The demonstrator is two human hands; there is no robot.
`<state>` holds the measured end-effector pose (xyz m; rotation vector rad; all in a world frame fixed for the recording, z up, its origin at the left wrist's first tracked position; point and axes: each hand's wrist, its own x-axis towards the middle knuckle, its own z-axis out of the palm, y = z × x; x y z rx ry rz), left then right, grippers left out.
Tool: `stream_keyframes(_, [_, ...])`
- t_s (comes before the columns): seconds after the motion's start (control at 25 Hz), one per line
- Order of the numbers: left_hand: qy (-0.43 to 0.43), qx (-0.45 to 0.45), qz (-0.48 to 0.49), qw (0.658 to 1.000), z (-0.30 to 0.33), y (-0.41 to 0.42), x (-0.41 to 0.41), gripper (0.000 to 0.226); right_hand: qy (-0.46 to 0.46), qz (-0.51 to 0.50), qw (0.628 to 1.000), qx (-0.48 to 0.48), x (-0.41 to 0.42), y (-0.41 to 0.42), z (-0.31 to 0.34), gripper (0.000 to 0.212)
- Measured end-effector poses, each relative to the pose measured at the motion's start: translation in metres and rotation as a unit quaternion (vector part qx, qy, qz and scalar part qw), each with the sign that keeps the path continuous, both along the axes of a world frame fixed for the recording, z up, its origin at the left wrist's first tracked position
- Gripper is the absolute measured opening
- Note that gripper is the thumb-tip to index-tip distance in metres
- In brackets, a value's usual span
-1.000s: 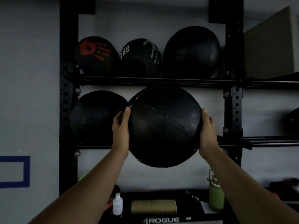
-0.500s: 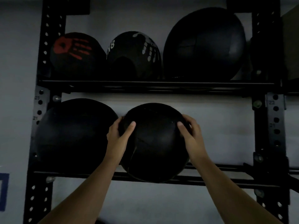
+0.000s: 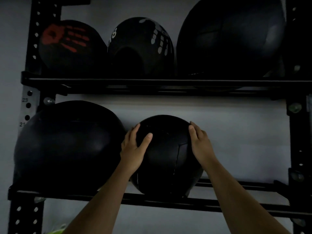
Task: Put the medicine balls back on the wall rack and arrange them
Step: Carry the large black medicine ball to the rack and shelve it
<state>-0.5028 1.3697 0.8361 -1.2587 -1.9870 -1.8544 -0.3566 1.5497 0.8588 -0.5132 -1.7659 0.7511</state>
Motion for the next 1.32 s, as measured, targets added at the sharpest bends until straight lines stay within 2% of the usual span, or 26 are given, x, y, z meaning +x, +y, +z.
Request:
stream_keyframes(0.16, [0.028, 0.003, 0.02, 0.999, -0.004, 0.005, -0.004, 0.073, -0.027, -0.035, 0.999, 0.015, -0.001, -0.003, 0.001, 0.052])
stream_keyframes(0.28, [0.035, -0.015, 0.025, 0.999, -0.002, 0.002, -0.003, 0.073, -0.079, -0.062, 0.995, 0.017, 0.006, -0.015, 0.008, 0.053])
stream_keyframes(0.4, [0.102, -0.104, 0.064, 0.987, 0.013, -0.008, -0.001, 0.073, -0.136, -0.088, 0.986, 0.048, 0.024, -0.029, 0.016, 0.046])
stream_keyframes(0.48, [0.198, -0.174, 0.106, 0.959, 0.04, -0.022, 0.006, 0.07, -0.152, -0.105, 0.979, 0.089, 0.048, -0.036, 0.027, 0.034])
stream_keyframes(0.56, [0.317, -0.198, 0.14, 0.917, 0.079, -0.034, 0.021, 0.06, -0.165, -0.131, 0.967, 0.143, 0.076, -0.042, 0.046, 0.029])
stream_keyframes(0.68, [0.47, -0.181, 0.169, 0.847, 0.141, -0.04, 0.067, 0.054, -0.174, -0.186, 0.937, 0.24, 0.122, -0.046, 0.094, 0.028])
stream_keyframes(0.76, [0.549, -0.154, 0.2, 0.797, 0.184, -0.03, 0.107, 0.052, -0.139, -0.214, 0.919, 0.3, 0.156, -0.041, 0.133, 0.024])
stream_keyframes(0.84, [0.583, -0.123, 0.234, 0.768, 0.227, -0.017, 0.146, 0.05, -0.092, -0.233, 0.908, 0.337, 0.191, -0.029, 0.172, 0.021])
stream_keyframes(0.96, [0.59, -0.1, 0.289, 0.747, 0.277, 0.006, 0.193, 0.054, -0.052, -0.256, 0.892, 0.368, 0.236, -0.008, 0.222, 0.025])
stream_keyframes(1.04, [0.562, -0.074, 0.303, 0.767, 0.303, 0.023, 0.219, 0.06, -0.035, -0.257, 0.891, 0.372, 0.26, 0.004, 0.25, 0.035])
stream_keyframes(1.16, [0.477, -0.014, 0.299, 0.826, 0.329, 0.044, 0.239, 0.066, -0.047, -0.244, 0.902, 0.354, 0.272, 0.023, 0.282, 0.05])
stream_keyframes(1.32, [0.361, -0.018, 0.275, 0.891, 0.343, 0.062, 0.228, 0.087, -0.027, -0.19, 0.936, 0.294, 0.259, 0.047, 0.31, 0.069])
